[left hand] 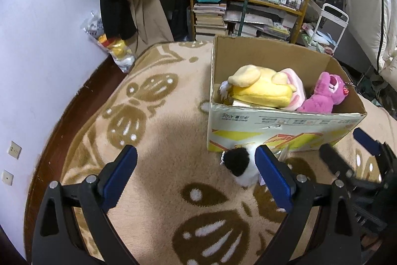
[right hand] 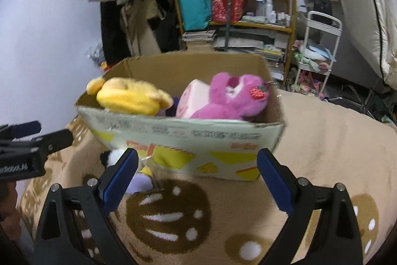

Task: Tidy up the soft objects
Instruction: 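Lower the left tool onto the black-and-white plush while the right tool approaches its plastic tag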

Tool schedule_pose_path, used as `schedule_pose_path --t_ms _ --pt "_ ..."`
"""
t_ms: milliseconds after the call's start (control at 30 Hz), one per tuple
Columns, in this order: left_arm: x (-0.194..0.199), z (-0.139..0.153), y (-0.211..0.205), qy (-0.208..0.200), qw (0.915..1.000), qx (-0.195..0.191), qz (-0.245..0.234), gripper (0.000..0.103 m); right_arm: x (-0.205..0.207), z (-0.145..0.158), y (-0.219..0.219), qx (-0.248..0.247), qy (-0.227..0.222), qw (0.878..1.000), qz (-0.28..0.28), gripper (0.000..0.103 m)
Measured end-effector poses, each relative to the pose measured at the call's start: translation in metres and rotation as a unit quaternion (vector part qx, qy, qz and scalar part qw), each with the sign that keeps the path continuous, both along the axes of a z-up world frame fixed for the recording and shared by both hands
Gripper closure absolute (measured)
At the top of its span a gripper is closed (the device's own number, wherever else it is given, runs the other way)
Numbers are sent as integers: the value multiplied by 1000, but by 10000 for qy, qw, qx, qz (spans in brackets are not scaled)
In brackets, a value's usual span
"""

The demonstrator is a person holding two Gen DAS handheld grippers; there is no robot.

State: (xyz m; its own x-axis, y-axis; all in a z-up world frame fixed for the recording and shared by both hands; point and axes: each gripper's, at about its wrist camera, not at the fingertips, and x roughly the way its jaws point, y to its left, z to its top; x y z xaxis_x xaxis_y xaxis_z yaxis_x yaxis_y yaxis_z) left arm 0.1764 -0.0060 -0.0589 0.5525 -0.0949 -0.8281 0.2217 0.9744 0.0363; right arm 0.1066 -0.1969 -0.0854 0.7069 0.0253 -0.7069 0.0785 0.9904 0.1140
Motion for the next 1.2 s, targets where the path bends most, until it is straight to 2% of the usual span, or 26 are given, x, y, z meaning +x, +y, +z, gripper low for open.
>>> schedule_pose_path --t_ms 233,433,833,1100,1200 --pt "11 -14 -1 231 9997 61 20 9 10 -25 28 -18 307 9988 383 3" --pt "21 -23 -1 501 9987 -3 6 9 12 -32 45 51 313 9971 697 3" --pt "32 -42 -2 905 9958 -128 -103 9 15 -45 56 410 516 9938 891 2" --pt "33 -53 -9 1081 9938 -154 -210 9 16 -55 68 -7 655 9927 1014 2" --pt "33 -57 -12 1144 9931 -140 -210 9 18 -60 68 30 737 9922 1001 2"
